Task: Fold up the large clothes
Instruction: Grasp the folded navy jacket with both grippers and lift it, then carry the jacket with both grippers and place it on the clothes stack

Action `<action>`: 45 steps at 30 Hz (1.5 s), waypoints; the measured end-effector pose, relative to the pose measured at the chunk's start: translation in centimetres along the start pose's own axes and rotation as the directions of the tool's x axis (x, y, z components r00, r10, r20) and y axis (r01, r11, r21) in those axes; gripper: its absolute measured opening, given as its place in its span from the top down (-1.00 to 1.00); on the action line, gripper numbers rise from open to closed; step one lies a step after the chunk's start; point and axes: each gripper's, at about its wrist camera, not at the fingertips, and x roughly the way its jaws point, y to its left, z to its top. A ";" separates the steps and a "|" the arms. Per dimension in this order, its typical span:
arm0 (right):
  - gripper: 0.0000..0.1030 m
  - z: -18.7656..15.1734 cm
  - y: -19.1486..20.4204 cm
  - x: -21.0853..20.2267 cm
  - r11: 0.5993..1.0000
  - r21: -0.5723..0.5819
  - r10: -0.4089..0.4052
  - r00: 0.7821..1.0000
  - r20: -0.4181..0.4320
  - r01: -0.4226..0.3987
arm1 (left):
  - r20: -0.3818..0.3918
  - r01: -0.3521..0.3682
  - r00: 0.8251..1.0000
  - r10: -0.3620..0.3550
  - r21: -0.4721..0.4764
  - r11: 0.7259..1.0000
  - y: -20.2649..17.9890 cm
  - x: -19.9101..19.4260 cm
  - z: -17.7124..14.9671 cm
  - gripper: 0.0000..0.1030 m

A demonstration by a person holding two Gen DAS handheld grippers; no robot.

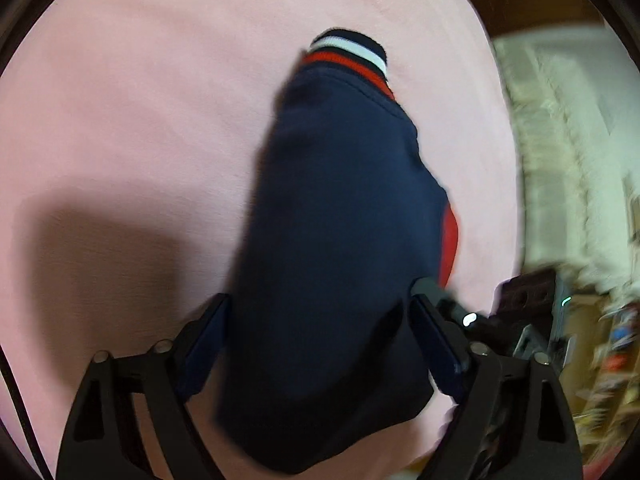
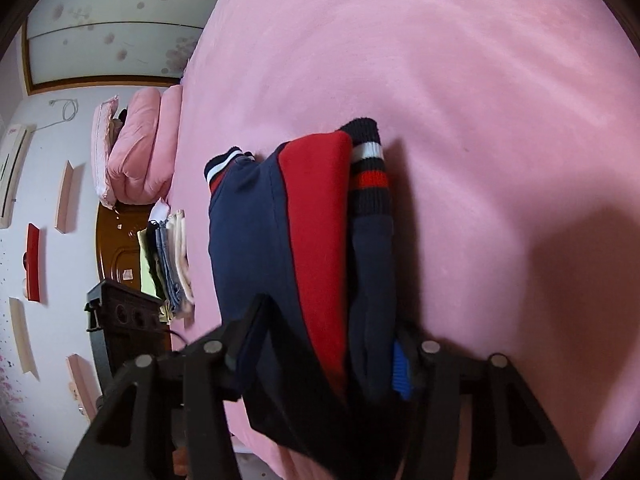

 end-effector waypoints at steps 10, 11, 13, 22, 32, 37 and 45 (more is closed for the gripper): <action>0.36 -1.7 1.2 -2.3 0.999 -0.037 -0.004 0.999 0.041 0.006 | 0.053 -0.051 0.997 0.049 0.028 0.998 -1.8 -0.7 -1.1 -0.18; 0.37 -1.9 1.3 -2.6 0.999 -0.045 -0.013 0.999 0.042 0.015 | 0.043 -0.053 0.998 0.052 0.027 0.998 -2.1 -0.9 -1.4 -0.13; 0.38 -3.1 1.7 -3.5 0.997 -0.062 -0.041 0.999 0.031 0.042 | 0.002 -0.069 0.998 0.069 0.007 0.998 -2.6 -1.7 -2.5 -0.10; 0.43 -11.7 2.1 -7.5 0.987 -0.096 -0.139 0.982 -0.128 0.127 | -0.180 -0.203 0.959 0.220 0.111 0.973 -4.6 -5.2 -11.9 -0.05; 0.45 -19.2 6.7 -5.0 0.985 -0.063 -0.172 0.958 -0.230 0.162 | -0.276 -0.157 0.947 0.162 0.042 0.987 0.7 -11.7 -16.6 -0.03; 0.45 -21.8 12.9 -0.7 0.982 -0.086 -0.182 0.949 -0.258 0.165 | -0.233 -0.153 0.961 0.150 0.004 0.988 6.9 -19.4 -16.3 -0.02; 0.45 -24.3 25.1 9.3 0.982 -0.176 -0.101 0.969 -0.227 0.062 | -0.102 -0.159 0.982 0.158 0.000 0.987 17.2 -33.4 -9.9 -0.02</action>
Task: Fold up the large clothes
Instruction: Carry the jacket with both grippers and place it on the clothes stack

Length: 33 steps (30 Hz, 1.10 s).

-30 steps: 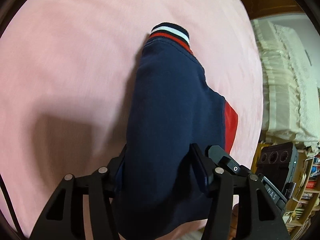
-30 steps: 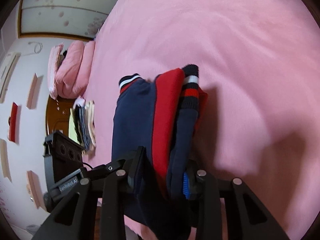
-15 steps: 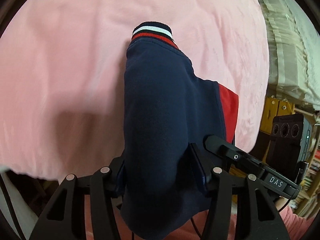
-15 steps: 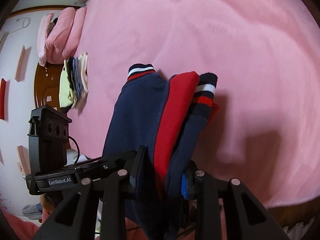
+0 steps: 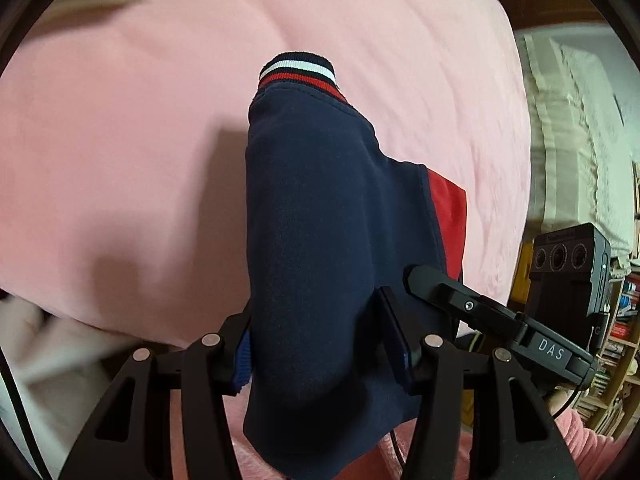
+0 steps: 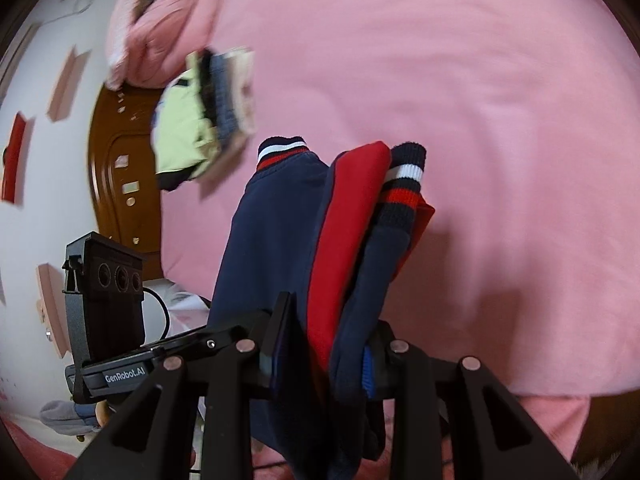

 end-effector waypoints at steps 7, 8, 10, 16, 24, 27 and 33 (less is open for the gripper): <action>0.45 6.3 11.8 8.6 0.988 -0.115 0.106 0.994 0.019 -0.104 | 0.146 -0.025 0.989 0.034 -0.065 0.998 10.5 -11.0 7.4 -0.02; 0.45 7.6 13.9 9.5 0.983 -0.149 0.116 0.993 0.035 -0.110 | 0.172 -0.023 0.985 0.034 -0.068 0.997 11.5 -12.4 8.5 -0.02; 0.45 10.6 18.3 11.2 0.968 -0.208 0.155 0.985 0.073 -0.137 | 0.248 -0.016 0.968 0.033 -0.070 0.997 13.6 -16.2 11.4 -0.02; 0.45 18.6 27.1 13.7 0.922 -0.300 0.297 0.944 0.145 -0.245 | 0.478 -0.113 0.873 0.100 -0.002 0.994 16.0 -27.2 19.4 -0.02; 0.44 26.1 31.3 18.4 0.886 -0.304 0.442 0.837 0.323 -0.351 | 0.660 -0.218 0.746 0.088 0.117 0.969 18.5 -32.2 28.1 -0.03; 0.43 28.1 28.5 23.7 0.929 -0.268 0.344 0.858 0.381 -0.254 | 0.652 -0.240 0.754 0.084 0.155 0.958 21.3 -25.8 32.5 -0.05; 0.37 30.5 22.4 30.1 0.955 -0.219 0.266 0.900 0.345 -0.199 | 0.724 -0.292 0.681 0.107 0.135 0.947 24.7 -18.1 33.8 -0.14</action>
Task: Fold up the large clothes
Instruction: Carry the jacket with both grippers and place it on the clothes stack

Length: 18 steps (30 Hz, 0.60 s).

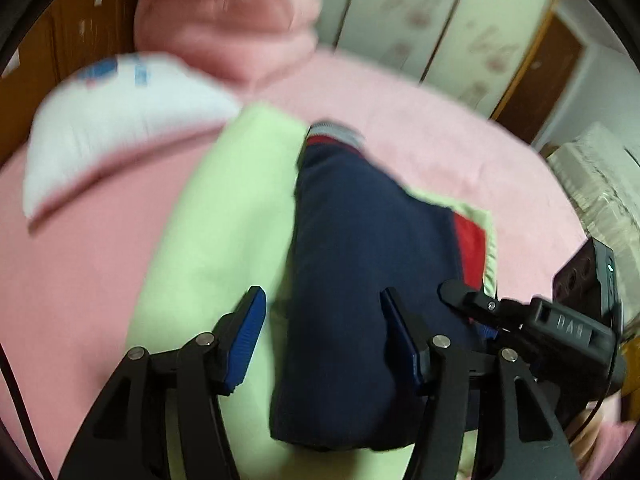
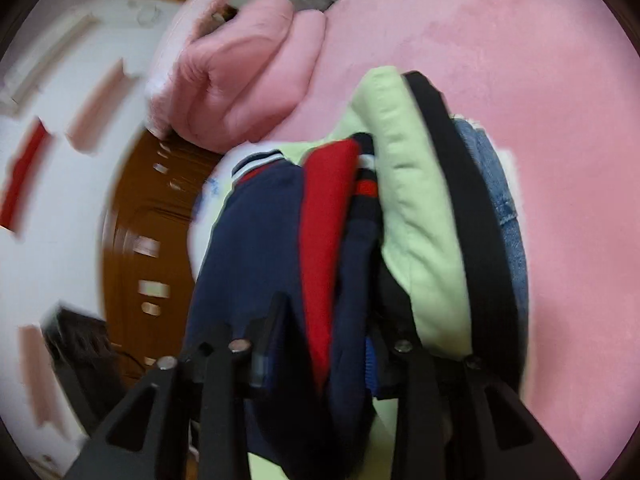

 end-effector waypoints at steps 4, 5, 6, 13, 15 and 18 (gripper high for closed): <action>0.21 -0.2 0.9 0.5 0.992 -0.115 -0.046 0.999 0.007 0.046 | 0.072 -0.045 0.997 0.043 0.025 0.999 -1.9 -0.2 -1.5 -0.16; 0.19 -0.2 0.9 0.5 0.993 -0.110 -0.048 0.999 0.006 0.048 | 0.085 -0.052 0.995 0.050 0.025 0.998 -2.4 -0.5 -2.0 -0.16; 0.17 -0.2 1.2 0.6 0.993 -0.105 -0.055 0.998 0.003 0.055 | 0.092 -0.058 0.994 0.056 0.018 0.998 -2.9 -0.3 -1.9 -0.17; -0.27 -1.6 3.1 -0.9 0.975 -0.192 -0.123 0.992 -0.035 0.114 | 0.157 -0.125 0.979 0.127 -0.023 0.992 -3.5 -0.7 -3.7 -0.22; -0.37 -3.3 3.1 -2.9 0.964 -0.236 -0.140 0.989 -0.045 0.126 | 0.193 -0.163 0.966 0.173 -0.064 0.985 -4.5 -2.0 -5.2 -0.25; -0.47 -5.8 2.7 -6.9 0.924 -0.313 -0.249 0.967 -0.049 0.222 | 0.182 -0.206 0.959 0.218 -0.078 0.975 -6.3 -3.1 -7.3 -0.63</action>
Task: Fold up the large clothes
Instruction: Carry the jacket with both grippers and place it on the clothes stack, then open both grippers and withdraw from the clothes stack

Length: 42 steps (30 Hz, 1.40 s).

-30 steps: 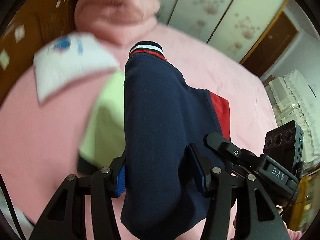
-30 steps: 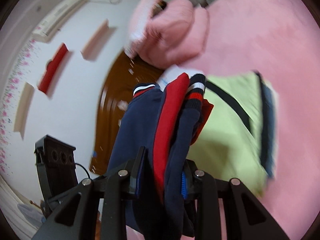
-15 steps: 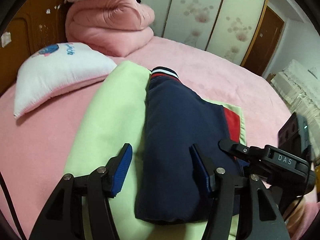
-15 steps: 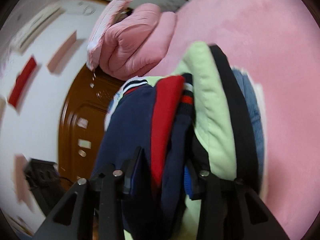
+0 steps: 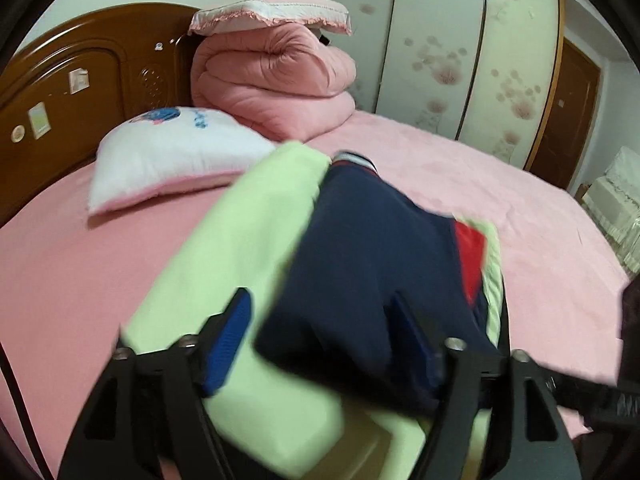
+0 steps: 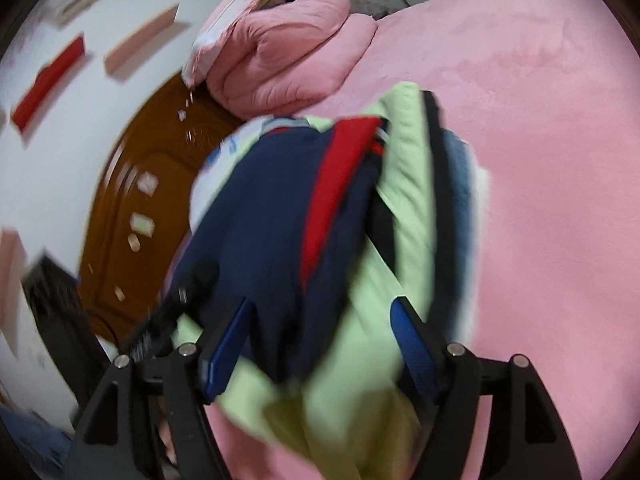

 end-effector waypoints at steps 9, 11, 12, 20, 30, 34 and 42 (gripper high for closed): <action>-0.81 -11.8 -8.9 -12.0 0.902 -0.068 -0.432 0.885 -0.173 0.426 | -0.403 -0.104 0.914 0.041 -0.135 0.985 -5.6 -2.4 -12.3 -0.94; -0.81 -15.5 -12.0 -15.1 0.853 -0.077 -0.516 0.811 -0.276 0.517 | -0.526 -0.178 0.850 0.045 -0.205 0.963 -6.2 -2.4 -15.3 -0.91; -0.81 -16.7 -13.1 -16.2 0.836 -0.082 -0.540 0.784 -0.307 0.543 | -0.580 -0.203 0.814 0.023 -0.247 0.948 -7.1 -3.1 -17.3 -0.91; -0.81 -26.1 -22.5 -33.0 0.634 -0.165 -0.731 0.516 -0.447 0.755 | -0.745 -0.237 0.667 0.035 -0.167 0.957 -18.4 -12.2 -25.2 -0.91; -0.87 -28.7 -25.9 -50.3 0.690 -0.027 -0.686 0.641 -0.344 0.723 | -0.678 -0.153 0.733 0.061 -0.076 0.985 -35.6 -27.7 -26.2 -0.91; -0.88 -26.1 -24.7 -53.9 0.724 0.102 -0.640 0.720 -0.269 0.682 | -0.596 -0.044 0.795 0.112 0.128 0.991 -42.7 -31.5 -23.5 -0.91; -0.88 -23.7 -23.6 -58.4 0.786 0.285 -0.503 0.836 -0.219 0.548 | -0.509 0.036 0.854 0.108 0.265 0.964 -50.9 -36.2 -18.7 -0.91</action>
